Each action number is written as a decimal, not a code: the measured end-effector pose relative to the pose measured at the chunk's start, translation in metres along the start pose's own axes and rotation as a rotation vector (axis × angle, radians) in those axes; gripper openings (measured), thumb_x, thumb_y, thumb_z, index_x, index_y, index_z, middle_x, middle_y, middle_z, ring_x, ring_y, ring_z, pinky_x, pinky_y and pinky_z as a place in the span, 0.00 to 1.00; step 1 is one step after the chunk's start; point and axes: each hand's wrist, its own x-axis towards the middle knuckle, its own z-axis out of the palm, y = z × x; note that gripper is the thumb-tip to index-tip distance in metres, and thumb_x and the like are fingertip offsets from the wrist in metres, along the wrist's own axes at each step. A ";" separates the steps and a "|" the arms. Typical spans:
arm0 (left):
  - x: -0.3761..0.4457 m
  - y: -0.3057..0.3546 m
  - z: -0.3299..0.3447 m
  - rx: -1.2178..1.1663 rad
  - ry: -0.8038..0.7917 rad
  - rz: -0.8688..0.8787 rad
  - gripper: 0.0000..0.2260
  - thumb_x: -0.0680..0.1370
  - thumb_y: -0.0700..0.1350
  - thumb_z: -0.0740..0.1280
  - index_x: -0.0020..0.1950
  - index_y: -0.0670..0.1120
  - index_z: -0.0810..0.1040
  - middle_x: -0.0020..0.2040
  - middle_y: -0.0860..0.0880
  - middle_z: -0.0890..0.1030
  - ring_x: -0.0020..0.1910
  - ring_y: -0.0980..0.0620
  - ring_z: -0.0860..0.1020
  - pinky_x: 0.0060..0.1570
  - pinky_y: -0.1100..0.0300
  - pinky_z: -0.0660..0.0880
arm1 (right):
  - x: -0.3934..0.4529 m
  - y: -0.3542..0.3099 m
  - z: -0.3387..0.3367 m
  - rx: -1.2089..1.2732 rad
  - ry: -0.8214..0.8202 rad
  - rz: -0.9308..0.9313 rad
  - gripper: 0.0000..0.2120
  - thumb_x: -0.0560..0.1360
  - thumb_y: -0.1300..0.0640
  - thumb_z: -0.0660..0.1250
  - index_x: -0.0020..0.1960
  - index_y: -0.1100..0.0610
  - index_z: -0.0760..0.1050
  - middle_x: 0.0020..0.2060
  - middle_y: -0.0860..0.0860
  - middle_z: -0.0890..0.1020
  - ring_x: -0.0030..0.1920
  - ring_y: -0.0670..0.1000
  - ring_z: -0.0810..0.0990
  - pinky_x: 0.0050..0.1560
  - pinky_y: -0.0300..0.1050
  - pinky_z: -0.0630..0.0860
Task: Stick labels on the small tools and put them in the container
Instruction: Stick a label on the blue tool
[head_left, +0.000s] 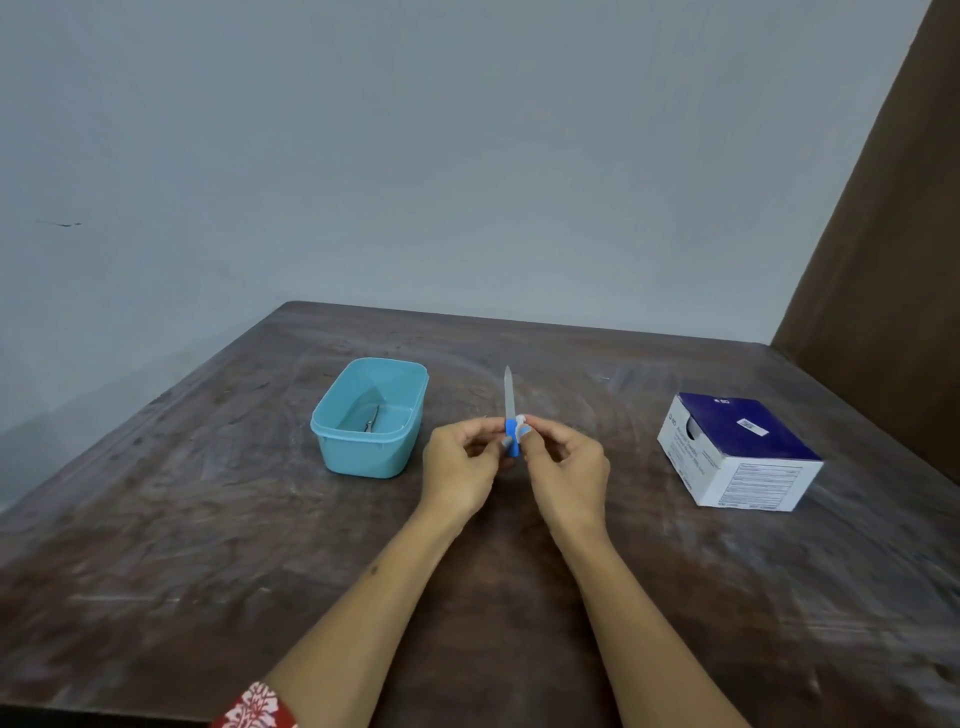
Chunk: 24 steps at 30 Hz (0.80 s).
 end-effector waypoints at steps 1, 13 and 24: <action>0.000 0.000 0.000 0.009 -0.002 0.008 0.10 0.75 0.34 0.66 0.53 0.44 0.82 0.46 0.47 0.84 0.45 0.52 0.83 0.48 0.55 0.80 | 0.000 0.000 0.000 -0.007 -0.008 -0.004 0.07 0.74 0.61 0.68 0.50 0.56 0.82 0.41 0.47 0.84 0.39 0.34 0.80 0.37 0.24 0.72; -0.003 0.002 -0.003 0.110 0.009 0.198 0.12 0.73 0.32 0.68 0.55 0.42 0.81 0.51 0.46 0.78 0.44 0.51 0.82 0.44 0.57 0.81 | 0.001 0.003 0.000 -0.070 -0.042 -0.052 0.06 0.72 0.60 0.70 0.48 0.54 0.82 0.42 0.48 0.84 0.41 0.38 0.80 0.39 0.27 0.73; -0.002 0.005 -0.006 0.155 0.010 0.219 0.12 0.74 0.32 0.67 0.55 0.42 0.81 0.53 0.47 0.75 0.44 0.53 0.80 0.40 0.68 0.79 | 0.001 0.003 0.001 -0.169 -0.081 -0.104 0.05 0.74 0.60 0.68 0.48 0.52 0.80 0.43 0.48 0.82 0.43 0.40 0.79 0.40 0.25 0.71</action>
